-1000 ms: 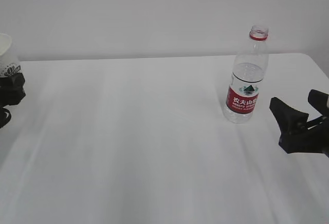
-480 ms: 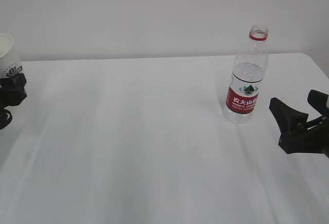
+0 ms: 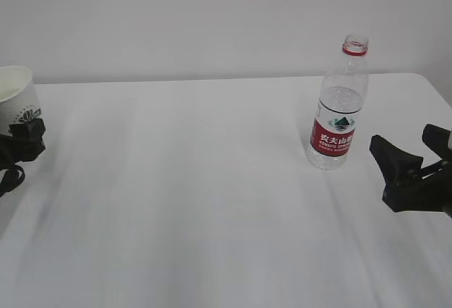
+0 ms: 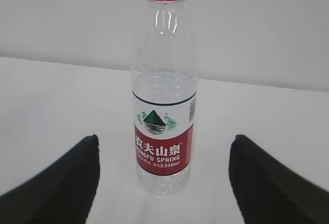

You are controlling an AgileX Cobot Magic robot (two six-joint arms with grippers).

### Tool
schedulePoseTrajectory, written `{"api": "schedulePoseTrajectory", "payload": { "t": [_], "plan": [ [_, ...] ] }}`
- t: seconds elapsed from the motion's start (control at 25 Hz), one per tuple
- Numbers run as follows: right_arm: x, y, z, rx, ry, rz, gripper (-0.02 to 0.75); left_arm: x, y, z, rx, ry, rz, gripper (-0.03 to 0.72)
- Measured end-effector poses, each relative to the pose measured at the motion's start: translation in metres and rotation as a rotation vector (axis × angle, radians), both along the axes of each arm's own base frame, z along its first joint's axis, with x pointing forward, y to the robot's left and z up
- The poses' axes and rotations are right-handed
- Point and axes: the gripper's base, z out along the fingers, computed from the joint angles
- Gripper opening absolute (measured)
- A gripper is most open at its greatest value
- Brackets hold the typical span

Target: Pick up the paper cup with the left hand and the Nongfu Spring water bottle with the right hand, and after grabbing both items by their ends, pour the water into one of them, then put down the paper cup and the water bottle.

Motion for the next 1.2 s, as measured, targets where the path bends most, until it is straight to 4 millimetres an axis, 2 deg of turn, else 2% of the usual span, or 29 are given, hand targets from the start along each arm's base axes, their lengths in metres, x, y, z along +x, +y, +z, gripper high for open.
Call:
{"api": "schedulePoseTrajectory", "payload": {
  "t": [0.52,0.72,0.92,1.2],
  "plan": [
    [0.0,0.0,-0.002,-0.006,0.02,0.003,0.593,-0.003,-0.004,-0.027,0.009,0.088,-0.054,0.521],
    [0.0,0.0,-0.002,-0.006,0.02,0.003,0.593,-0.003,-0.006,-0.031,0.011,0.101,-0.071,0.523],
    [0.0,0.0,-0.002,-0.006,0.02,0.003,0.593,-0.003,-0.006,-0.031,0.012,0.101,-0.077,0.597],
    [0.0,0.0,-0.002,-0.006,0.02,0.003,0.593,-0.003,-0.007,-0.03,0.013,0.089,-0.084,0.641]
  ]
}}
